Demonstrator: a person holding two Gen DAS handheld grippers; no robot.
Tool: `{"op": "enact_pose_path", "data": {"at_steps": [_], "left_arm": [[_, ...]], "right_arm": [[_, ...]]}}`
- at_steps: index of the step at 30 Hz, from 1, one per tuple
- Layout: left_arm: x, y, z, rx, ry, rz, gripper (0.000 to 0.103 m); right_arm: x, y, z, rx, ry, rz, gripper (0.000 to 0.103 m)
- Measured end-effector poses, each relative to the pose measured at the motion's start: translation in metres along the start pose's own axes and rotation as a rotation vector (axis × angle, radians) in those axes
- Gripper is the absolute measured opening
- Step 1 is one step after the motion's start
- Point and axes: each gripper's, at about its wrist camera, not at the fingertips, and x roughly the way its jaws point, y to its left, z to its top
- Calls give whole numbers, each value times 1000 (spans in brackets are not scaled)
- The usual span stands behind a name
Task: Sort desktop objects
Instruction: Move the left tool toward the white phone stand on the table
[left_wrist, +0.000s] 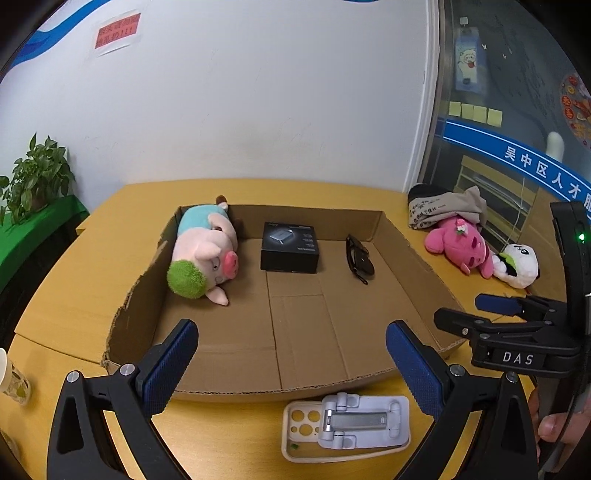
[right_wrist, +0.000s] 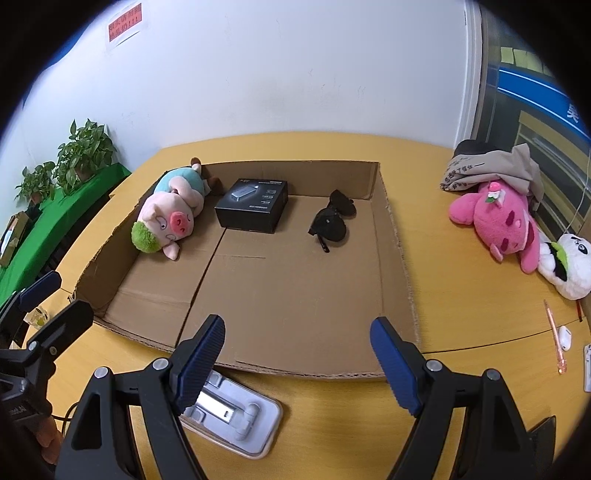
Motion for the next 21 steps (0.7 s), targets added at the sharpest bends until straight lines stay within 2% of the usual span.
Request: {"op": "enact_pose_path", "data": {"at_steps": [8,12,16,21], "left_arm": [[9,8,-6,-5,52,-4,103],[17,10,-22,7,103,-23,103],[25,13,-42,-7,163,-40,103],[32,16,-67,-22,215,-111,103]], "right_arm": [[8,4,-10,-20,29,39,81],[19,-2,-37,-33,93,35,81],[32,-14,-77,18,179,54,81],[39,-15,-112,58,235,70,81]]}}
